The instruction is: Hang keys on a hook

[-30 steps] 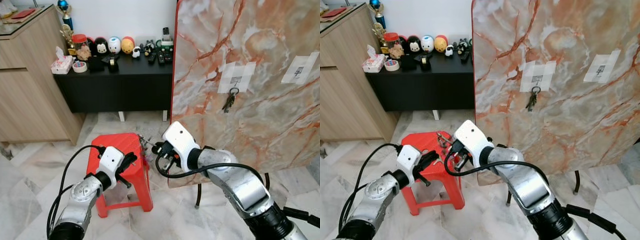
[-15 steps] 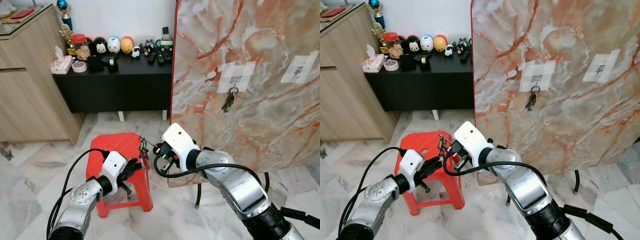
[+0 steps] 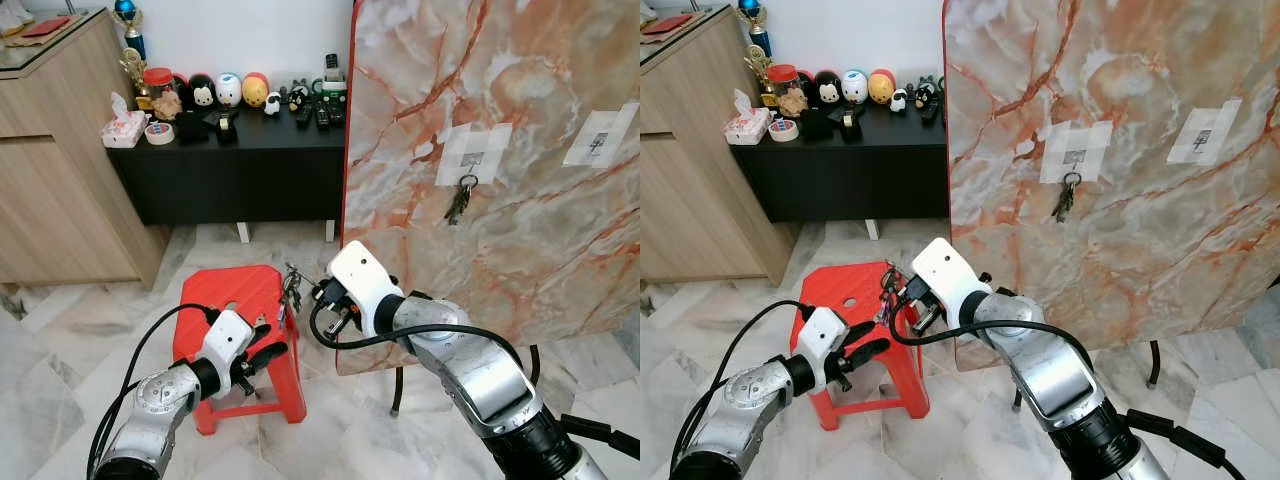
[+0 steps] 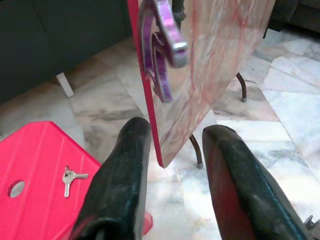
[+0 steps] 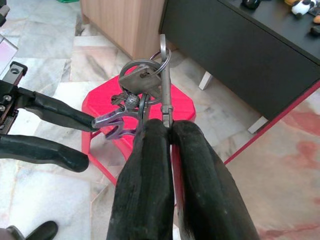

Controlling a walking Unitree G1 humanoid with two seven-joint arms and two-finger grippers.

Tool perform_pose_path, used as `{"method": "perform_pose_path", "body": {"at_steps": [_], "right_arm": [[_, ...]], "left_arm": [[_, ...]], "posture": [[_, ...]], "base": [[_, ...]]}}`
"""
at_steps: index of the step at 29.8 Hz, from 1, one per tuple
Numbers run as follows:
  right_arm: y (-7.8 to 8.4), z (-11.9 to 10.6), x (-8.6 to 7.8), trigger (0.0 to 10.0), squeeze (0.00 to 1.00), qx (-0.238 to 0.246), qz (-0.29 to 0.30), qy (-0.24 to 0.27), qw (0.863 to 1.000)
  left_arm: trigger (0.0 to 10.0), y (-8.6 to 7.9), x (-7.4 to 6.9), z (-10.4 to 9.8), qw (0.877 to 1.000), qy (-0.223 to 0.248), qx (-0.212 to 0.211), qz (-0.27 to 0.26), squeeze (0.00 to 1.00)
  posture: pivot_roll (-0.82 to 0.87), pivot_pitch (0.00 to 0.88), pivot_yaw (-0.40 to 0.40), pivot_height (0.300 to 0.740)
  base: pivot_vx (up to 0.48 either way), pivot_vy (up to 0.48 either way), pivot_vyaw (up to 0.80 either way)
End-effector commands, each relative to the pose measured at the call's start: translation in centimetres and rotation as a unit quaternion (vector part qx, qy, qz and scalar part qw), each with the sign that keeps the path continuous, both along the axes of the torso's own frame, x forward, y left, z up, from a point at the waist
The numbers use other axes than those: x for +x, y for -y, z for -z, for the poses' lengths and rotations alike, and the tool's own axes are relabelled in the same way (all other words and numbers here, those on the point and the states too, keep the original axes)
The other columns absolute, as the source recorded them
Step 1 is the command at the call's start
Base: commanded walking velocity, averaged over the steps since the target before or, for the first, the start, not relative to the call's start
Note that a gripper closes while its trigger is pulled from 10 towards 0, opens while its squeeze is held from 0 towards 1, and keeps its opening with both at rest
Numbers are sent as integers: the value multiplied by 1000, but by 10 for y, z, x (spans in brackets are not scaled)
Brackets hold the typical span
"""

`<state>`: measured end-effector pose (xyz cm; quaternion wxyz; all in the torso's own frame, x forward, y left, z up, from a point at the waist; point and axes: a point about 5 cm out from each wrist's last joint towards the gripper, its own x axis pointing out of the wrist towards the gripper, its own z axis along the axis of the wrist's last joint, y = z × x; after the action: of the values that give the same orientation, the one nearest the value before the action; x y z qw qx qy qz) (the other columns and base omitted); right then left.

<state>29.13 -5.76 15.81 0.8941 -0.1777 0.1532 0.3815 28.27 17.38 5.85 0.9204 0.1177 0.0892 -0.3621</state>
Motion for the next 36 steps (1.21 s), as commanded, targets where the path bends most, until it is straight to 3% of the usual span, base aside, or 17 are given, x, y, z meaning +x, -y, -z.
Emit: {"method": "perform_pose_path", "body": {"at_steps": [1, 5, 8, 10, 11, 12, 36], "right_arm": [[3, -7, 2, 10000, 0, 5, 10, 10, 1000], [2, -8, 2, 10000, 0, 7, 10, 16, 1000], [0, -10, 2, 10000, 0, 13, 12, 16, 1000], [0, -11, 2, 10000, 0, 12, 11, 20, 1000], [0, -11, 2, 10000, 0, 12, 11, 20, 1000], [-1, -11, 2, 10000, 0, 12, 10, 20, 1000], [-7, -10, -2, 10000, 0, 21, 9, 12, 1000]], "left_arm": [[10000, 2, -2, -1, 1000, 1, 3, 10, 1000], [10000, 2, -1, -1, 1000, 4, 4, 2, 1000], [10000, 3, 2, -2, 1000, 6, -18, -24, 1000], [10000, 5, 3, -2, 999, 7, -18, -26, 459], [10000, 5, 3, -2, 999, 7, -18, -26, 459], [10000, 6, 3, -1, 999, 6, -24, -31, 0], [10000, 16, 16, -12, 995, 28, -66, -74, 0]], "posture": [[-18, 49, 3, 740], [-18, 48, 2, 740], [-21, 48, 1, 740], [-19, 49, 0, 740], [-19, 49, 0, 740], [-19, 49, 0, 740], [-19, 63, -9, 740]], "base": [[0, 0, 0], [0, 0, 0], [0, 0, 0], [0, 0, 0], [0, 0, 0], [0, 0, 0], [0, 0, 0]]}}
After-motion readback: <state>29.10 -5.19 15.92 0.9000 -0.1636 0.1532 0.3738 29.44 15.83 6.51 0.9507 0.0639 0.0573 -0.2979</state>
